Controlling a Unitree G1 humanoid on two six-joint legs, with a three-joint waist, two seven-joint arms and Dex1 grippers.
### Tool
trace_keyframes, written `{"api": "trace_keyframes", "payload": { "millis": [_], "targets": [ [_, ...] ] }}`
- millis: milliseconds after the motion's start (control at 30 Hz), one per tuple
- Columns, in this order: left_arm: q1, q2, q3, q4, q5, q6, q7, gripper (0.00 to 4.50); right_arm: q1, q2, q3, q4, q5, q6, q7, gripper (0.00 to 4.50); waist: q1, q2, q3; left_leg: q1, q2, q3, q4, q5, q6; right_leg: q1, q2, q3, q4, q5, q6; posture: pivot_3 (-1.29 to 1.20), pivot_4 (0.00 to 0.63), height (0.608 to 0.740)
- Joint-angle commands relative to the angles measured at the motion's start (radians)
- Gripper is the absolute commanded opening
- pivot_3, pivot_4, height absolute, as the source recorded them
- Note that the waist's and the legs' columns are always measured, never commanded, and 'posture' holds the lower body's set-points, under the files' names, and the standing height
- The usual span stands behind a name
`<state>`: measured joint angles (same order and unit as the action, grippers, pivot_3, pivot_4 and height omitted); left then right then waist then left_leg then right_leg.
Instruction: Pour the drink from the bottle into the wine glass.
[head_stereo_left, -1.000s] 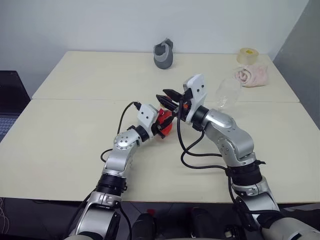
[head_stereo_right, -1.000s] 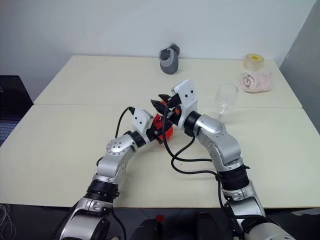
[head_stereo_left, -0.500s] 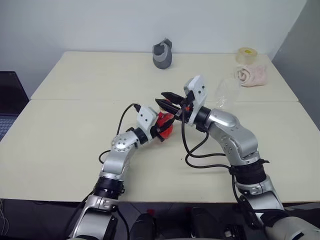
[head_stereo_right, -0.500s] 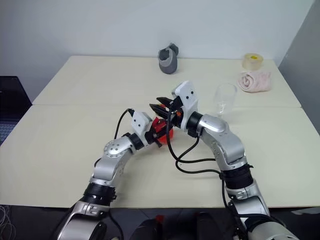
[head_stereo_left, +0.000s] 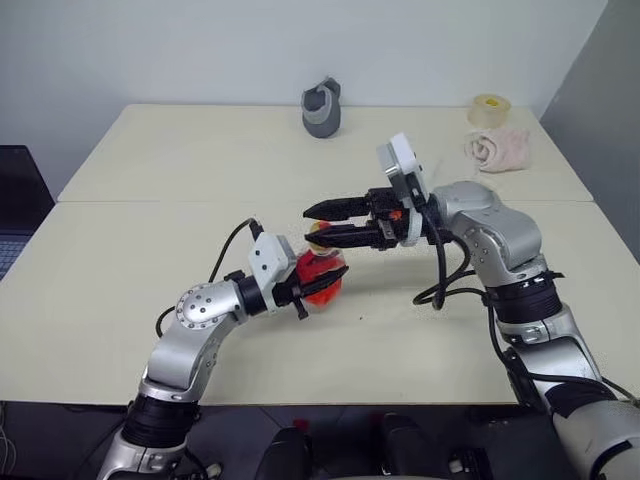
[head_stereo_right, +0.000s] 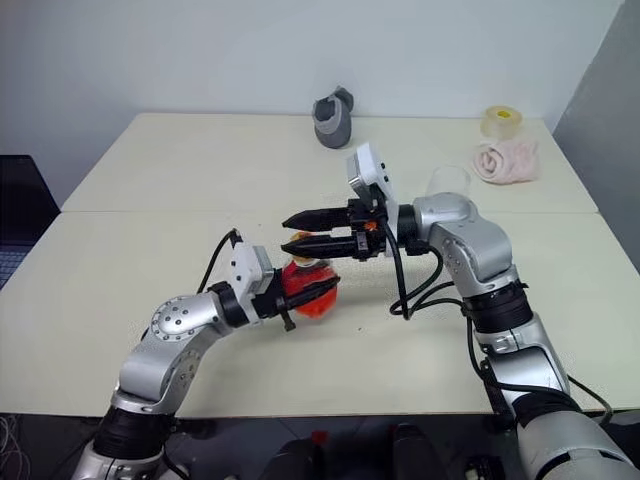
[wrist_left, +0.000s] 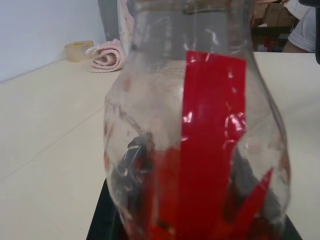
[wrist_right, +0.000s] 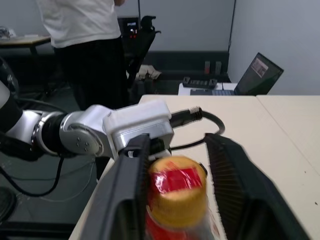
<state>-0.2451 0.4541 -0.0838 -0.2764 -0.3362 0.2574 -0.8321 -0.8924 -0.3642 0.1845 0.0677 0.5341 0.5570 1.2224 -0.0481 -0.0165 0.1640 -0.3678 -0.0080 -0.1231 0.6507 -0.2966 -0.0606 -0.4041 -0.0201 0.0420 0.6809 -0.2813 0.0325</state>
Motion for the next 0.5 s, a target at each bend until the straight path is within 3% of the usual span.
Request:
{"api": "trace_keyframes", "payload": {
  "millis": [33, 133, 267, 500],
  "targets": [
    [-0.019, -0.01, 0.039, -0.028, -0.007, -0.013, 0.046, 1.28, -0.001, -0.018, -0.047, -0.05, 0.028, 0.017, -0.014, 3.18, 0.001, 0.0, 0.0, 0.0, 0.0, 0.0, 0.0, 0.0, 0.0, 0.0, 0.0, 0.0, 0.0, 0.0, 0.0, 0.0, 0.15, 0.74],
    [-0.042, -0.027, 0.06, 0.016, 0.006, -0.003, 0.106, 1.28, 0.052, -0.057, -0.079, -0.152, 0.06, 0.075, -0.054, 4.22, 0.006, 0.0, 0.0, 0.0, 0.0, -0.001, -0.001, 0.0, 0.0, 0.0, -0.001, 0.0, 0.0, 0.0, 0.0, 0.0, 0.15, 0.74],
    [-0.08, -0.06, 0.076, 0.09, 0.032, -0.013, 0.189, 1.28, 0.116, -0.078, -0.115, -0.244, 0.056, 0.108, -0.158, 4.22, 0.013, 0.0, 0.0, -0.001, 0.0, -0.001, 0.0, 0.0, 0.0, 0.0, -0.001, 0.0, 0.0, 0.0, 0.0, 0.0, 0.15, 0.74],
    [-0.2, -0.172, 0.076, 0.293, 0.108, -0.062, 0.342, 1.28, 0.191, 0.008, -0.137, -0.309, -0.033, 0.072, -0.439, 4.22, 0.016, 0.0, 0.0, -0.003, 0.0, 0.001, 0.004, 0.0, -0.001, -0.001, -0.001, -0.001, 0.001, 0.0, 0.0, 0.0, 0.15, 0.74]
  ]
}}
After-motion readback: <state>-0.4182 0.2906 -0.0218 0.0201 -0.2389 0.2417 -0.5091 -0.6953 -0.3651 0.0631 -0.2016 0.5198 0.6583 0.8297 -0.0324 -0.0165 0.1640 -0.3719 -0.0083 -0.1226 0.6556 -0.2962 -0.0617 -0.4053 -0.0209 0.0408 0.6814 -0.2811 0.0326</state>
